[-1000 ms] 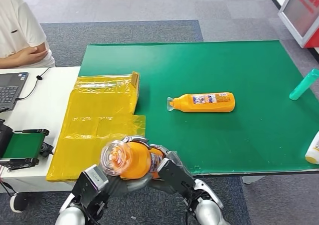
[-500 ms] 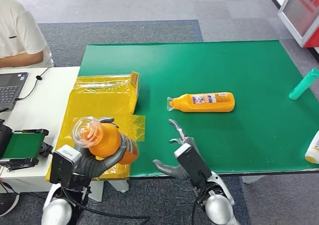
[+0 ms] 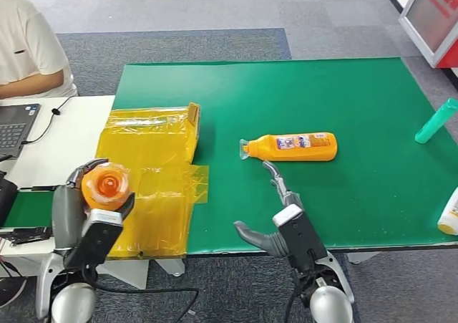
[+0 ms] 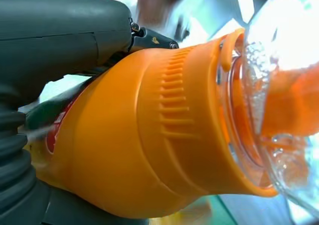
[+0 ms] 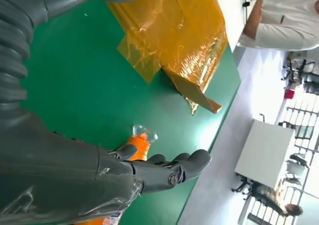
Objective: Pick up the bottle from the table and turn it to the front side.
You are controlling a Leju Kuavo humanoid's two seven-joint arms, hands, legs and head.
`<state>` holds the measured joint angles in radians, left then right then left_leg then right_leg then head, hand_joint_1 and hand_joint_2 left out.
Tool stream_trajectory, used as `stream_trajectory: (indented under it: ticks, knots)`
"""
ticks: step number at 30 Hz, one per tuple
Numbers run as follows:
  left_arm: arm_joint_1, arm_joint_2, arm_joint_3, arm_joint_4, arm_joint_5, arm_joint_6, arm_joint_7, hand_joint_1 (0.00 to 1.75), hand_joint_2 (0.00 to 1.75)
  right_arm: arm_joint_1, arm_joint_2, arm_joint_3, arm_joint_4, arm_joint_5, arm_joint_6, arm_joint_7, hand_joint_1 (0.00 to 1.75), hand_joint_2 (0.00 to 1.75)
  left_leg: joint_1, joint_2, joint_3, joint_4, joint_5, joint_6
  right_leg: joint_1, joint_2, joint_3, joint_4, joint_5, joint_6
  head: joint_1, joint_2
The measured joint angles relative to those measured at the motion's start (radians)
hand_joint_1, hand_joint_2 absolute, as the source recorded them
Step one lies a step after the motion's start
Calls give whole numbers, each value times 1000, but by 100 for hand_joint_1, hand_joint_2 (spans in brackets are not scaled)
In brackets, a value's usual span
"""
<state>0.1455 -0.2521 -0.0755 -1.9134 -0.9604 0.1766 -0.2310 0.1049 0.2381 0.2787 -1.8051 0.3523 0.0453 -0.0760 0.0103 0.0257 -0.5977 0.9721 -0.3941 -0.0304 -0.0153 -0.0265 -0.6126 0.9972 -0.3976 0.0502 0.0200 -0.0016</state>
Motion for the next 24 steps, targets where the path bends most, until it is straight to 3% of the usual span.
stream_trajectory:
  ticks: [4, 9, 14, 20, 24]
  knots:
    - [-20, 5, 15, -3, -310, 107, -32, 175, 175, 9, 1, -5, -57, -26, 9, -19, 0, 175, 0, 0, 0, 0, 0, 0, 0, 0, 0, 0, 0, 0, 0, 0]
    - [-45, 34, 22, 10, -470, 145, -20, 175, 175, 30, 1, -12, -140, -45, 14, -54, 0, 175, 0, 0, 0, 0, 0, 0, 0, 0, 0, 0, 0, 0, 0, 0]
    - [-107, 126, 2, 108, -587, 152, 31, 175, 175, 52, 0, -25, -260, -86, 51, -84, 0, 175, 0, 0, 0, 0, 1, -1, 0, 0, -1, 0, 0, 0, 0, 0]
    - [-224, 271, -110, 261, -591, 78, 183, 175, 175, 67, -11, -33, -372, -125, 90, -109, 0, 175, 0, 0, 0, 0, 1, -1, 0, 0, -1, 0, 1, -1, 0, 0]
    - [-266, 311, -161, 321, -591, 43, 219, 175, 175, 73, -21, -35, -419, -118, 97, -121, 0, 175, 0, 0, 0, 0, 2, -1, 0, 0, -1, 0, 1, 0, 0, 0]
